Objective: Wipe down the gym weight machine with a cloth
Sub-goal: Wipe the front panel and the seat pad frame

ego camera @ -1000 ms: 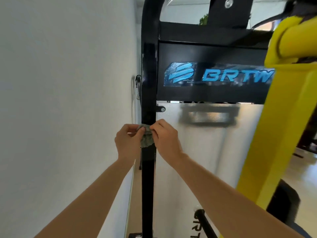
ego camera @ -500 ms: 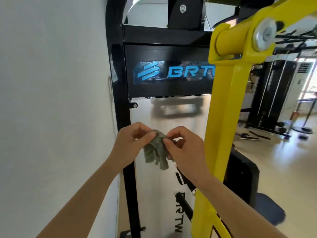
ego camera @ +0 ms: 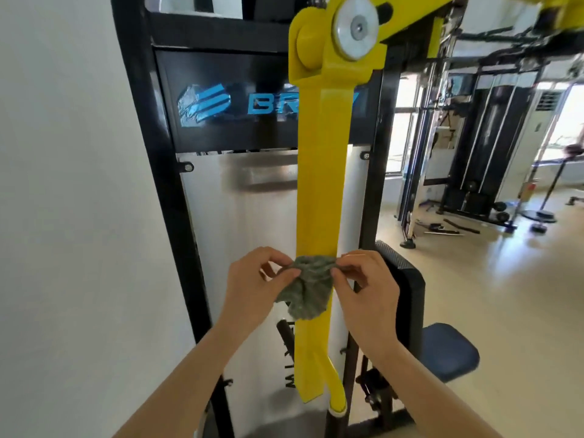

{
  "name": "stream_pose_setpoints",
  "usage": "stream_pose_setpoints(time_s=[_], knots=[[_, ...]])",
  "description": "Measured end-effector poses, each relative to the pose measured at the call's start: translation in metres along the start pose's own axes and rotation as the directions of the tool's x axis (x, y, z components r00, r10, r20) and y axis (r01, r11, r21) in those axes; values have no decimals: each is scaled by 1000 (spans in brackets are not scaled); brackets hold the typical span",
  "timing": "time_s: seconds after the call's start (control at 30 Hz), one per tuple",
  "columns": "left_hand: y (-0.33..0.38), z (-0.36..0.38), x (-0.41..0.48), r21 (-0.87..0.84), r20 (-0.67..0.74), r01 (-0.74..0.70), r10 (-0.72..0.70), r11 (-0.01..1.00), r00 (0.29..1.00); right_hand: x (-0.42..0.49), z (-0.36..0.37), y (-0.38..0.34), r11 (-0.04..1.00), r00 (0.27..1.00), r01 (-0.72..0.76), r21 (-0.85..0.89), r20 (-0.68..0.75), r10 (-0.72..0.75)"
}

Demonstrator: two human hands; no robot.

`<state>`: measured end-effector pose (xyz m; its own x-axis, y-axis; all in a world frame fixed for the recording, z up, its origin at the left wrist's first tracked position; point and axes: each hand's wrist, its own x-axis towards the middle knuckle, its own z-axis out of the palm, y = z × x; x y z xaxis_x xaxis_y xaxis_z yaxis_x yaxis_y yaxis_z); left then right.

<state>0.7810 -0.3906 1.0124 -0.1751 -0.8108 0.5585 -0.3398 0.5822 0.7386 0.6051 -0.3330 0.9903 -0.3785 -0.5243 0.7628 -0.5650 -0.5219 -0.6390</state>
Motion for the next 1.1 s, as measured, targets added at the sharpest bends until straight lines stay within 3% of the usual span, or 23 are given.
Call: stream_pose_setpoints(time_s=[0.13, 0.2, 0.47, 0.67, 0.83, 0.97, 1.1], knots=[[19, 20, 4, -144, -178, 128, -153, 981, 972, 29, -4, -4, 985, 993, -101, 141, 75, 91], [30, 22, 7, -182, -236, 113, -155, 977, 959, 44, -5, -6, 978, 989, -114, 174, 113, 95], [102, 22, 37, -81, -472, -99, 49, 992, 880, 119, -16, -37, 972, 987, 113, 208, 90, -134], [145, 21, 68, 124, -566, -122, 171, 985, 806, 171, -21, -73, 968, 981, 154, 199, 90, -175], [174, 28, 68, 222, -596, -311, 381, 924, 707, 201, -41, -90, 965, 971, 215, 149, 71, -227], [188, 63, 52, 214, -494, -347, 408, 913, 768, 204, -81, -69, 941, 942, 321, 102, 65, -329], [177, 109, 48, 137, -410, -268, 301, 954, 861, 186, -119, -10, 980, 969, 198, 34, 143, -201]])
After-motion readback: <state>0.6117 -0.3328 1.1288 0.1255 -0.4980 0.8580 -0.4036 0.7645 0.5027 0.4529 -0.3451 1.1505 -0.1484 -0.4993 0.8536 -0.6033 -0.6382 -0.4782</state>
